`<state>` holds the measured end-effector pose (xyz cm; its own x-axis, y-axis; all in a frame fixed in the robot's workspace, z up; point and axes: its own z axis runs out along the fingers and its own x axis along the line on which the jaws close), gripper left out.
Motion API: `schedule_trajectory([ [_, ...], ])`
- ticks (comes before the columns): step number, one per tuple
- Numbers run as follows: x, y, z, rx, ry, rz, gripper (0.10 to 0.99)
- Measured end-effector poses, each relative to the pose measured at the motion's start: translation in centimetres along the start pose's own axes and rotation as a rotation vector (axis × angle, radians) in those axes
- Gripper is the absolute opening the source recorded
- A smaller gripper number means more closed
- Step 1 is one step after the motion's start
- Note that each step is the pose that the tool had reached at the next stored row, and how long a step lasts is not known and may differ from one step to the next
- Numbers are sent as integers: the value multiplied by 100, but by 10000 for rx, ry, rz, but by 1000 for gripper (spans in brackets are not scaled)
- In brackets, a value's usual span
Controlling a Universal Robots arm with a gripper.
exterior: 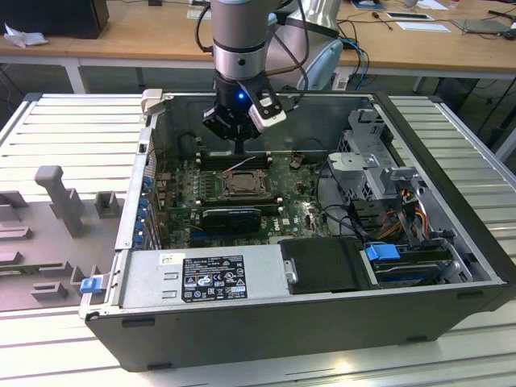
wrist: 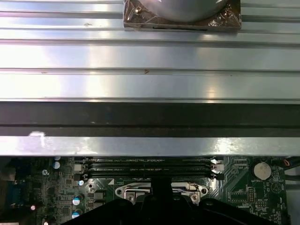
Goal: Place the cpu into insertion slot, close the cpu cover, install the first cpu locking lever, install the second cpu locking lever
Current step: 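Install the first cpu locking lever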
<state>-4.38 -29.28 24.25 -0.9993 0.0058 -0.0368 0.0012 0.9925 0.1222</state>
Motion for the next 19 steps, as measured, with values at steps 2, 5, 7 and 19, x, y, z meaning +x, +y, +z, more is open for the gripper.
schedule_trajectory([
  [2, -17, -5, 50, -3, 9, -83, 106],
  [5, -34, -6, 110, -11, 34, -294, 106],
  [7, -35, -7, 117, -10, 34, -294, 106],
  [19, -141, -13, 207, -2, 36, -310, 106],
])
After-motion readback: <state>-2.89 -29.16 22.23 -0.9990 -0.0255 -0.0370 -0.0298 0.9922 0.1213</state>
